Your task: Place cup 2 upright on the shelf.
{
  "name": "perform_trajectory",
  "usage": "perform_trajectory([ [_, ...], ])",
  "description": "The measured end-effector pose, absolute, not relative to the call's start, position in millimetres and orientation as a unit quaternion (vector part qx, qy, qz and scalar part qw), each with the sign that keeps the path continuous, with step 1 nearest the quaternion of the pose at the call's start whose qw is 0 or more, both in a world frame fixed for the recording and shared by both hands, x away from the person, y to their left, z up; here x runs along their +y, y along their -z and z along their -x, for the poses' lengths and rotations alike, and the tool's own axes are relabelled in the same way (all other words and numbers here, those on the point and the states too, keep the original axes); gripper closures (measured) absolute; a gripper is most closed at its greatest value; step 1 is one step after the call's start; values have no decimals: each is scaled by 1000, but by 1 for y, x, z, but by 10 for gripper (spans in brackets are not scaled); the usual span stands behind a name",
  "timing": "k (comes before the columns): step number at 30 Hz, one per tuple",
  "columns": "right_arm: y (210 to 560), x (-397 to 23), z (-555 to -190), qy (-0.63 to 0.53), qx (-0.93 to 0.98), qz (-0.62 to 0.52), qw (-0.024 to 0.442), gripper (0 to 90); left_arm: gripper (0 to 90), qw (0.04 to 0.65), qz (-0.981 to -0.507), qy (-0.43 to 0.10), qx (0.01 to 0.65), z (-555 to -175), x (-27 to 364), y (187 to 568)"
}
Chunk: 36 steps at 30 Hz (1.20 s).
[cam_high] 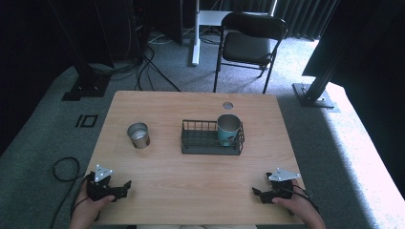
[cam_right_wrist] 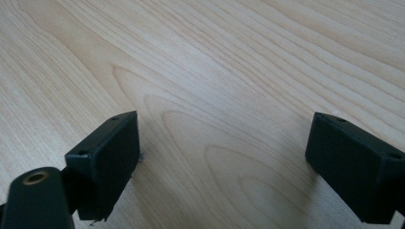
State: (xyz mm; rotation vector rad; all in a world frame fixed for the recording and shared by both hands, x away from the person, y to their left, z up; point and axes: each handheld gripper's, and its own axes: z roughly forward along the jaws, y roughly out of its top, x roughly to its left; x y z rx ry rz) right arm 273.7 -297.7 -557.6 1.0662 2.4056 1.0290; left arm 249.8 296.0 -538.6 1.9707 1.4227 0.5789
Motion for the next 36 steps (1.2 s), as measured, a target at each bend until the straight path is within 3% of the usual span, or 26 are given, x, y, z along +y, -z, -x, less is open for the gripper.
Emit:
perform_trajectory([
  [11,558,-298,-274,-359,841,-373,158,110,4,348,-745,-216,527,-258,287,534],
  [36,558,-298,-274,-359,841,-373,158,110,4,405,-717,-259,505,-297,273,518],
])
